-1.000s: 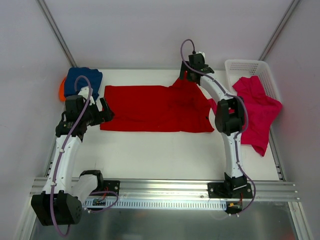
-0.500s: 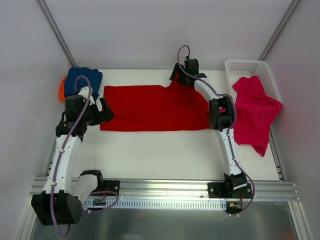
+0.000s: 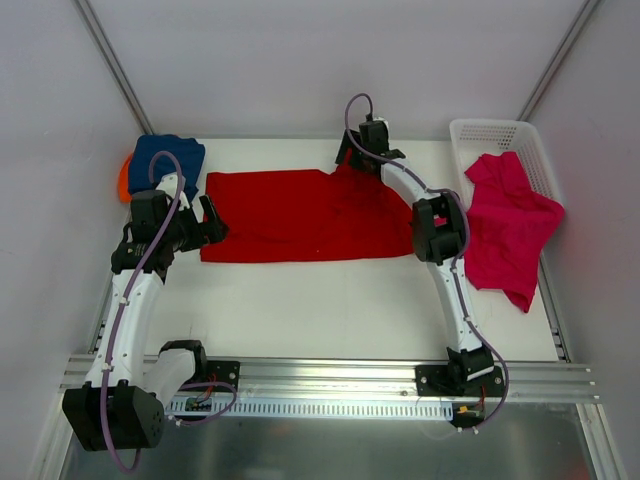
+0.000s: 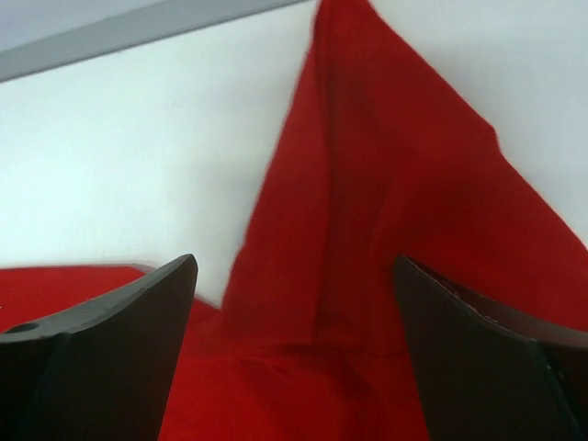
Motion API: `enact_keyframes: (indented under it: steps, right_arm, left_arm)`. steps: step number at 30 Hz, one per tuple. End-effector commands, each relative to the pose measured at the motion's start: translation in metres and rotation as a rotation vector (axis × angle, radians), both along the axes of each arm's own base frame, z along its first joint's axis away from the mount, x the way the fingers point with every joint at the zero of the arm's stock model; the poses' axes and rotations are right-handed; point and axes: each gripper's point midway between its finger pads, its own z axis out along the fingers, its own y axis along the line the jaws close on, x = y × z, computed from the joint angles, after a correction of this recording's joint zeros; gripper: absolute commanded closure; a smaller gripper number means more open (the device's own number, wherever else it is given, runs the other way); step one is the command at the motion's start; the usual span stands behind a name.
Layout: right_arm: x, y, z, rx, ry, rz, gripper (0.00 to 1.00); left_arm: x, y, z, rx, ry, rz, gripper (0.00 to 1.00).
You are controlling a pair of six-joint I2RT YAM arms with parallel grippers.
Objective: Fold and stack the t-shirts
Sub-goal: Grap the side of the flattened tshirt furthest away from the robot with both arms
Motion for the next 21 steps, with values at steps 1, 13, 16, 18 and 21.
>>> enact_keyframes:
  steps: [1, 13, 16, 18, 21]
  right_arm:
    - [-0.001, -0.029, 0.059, -0.113, -0.086, -0.095, 0.08]
    - [-0.025, -0.113, 0.031, -0.225, 0.0, -0.185, 0.06]
    - [-0.028, -0.118, 0.037, -0.249, -0.005, -0.186, 0.06]
    - [-0.03, -0.12, 0.055, -0.257, -0.028, -0.186, 0.06]
    - [-0.032, -0.12, 0.087, -0.266, -0.071, -0.201, 0.06]
  left_arm:
    - [-0.003, -0.004, -0.001, 0.0, 0.0, -0.028, 0.01]
    - [-0.003, -0.005, 0.001, -0.001, -0.007, -0.032, 0.01]
    - [-0.003, -0.005, 0.002, -0.001, -0.01, -0.032, 0.01]
    - [-0.003, -0.005, 0.001, 0.0, -0.009, -0.03, 0.01]
    - [-0.003, -0.005, 0.0, -0.001, -0.003, -0.03, 0.01]
